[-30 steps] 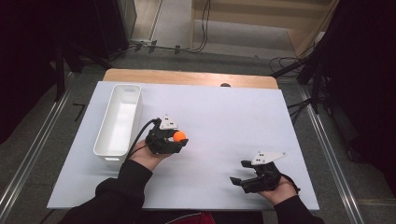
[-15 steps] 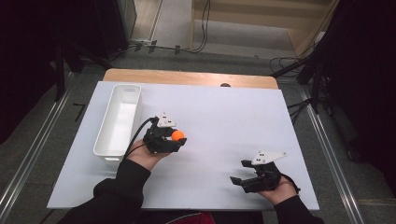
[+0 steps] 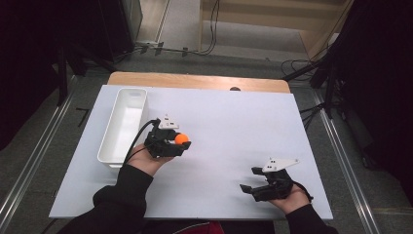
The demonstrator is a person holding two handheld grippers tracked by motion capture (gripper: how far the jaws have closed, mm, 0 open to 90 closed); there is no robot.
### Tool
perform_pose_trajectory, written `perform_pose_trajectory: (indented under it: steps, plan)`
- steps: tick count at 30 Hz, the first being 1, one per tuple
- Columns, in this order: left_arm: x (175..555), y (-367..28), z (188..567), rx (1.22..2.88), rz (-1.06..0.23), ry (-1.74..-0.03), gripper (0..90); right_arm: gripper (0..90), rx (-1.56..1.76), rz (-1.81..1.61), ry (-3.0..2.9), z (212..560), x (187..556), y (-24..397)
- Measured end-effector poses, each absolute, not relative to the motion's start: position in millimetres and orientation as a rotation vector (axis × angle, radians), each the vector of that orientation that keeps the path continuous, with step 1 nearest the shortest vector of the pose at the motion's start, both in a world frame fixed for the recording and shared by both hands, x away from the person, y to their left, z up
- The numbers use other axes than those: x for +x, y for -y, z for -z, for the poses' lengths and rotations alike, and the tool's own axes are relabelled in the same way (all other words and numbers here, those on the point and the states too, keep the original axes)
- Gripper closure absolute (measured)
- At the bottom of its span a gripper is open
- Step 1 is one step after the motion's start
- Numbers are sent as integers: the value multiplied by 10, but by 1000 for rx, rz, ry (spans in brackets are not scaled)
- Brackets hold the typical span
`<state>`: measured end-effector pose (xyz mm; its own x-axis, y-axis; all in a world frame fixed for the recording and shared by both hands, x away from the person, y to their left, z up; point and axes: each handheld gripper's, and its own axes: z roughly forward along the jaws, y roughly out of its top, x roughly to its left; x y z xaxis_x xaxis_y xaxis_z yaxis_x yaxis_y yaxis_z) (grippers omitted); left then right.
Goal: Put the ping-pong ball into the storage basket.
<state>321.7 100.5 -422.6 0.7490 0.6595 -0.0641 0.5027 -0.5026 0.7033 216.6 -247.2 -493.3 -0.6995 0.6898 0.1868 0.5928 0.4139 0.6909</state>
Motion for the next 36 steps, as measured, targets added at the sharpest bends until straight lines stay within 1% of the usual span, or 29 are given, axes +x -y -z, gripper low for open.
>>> perform_pose_trajectory:
  steps: [36]
  plan:
    - [3307, -1310, 4072, 2188, -308, -941, 500, 193, 1154, -1154, -2539, 4936, 2166, 2468]
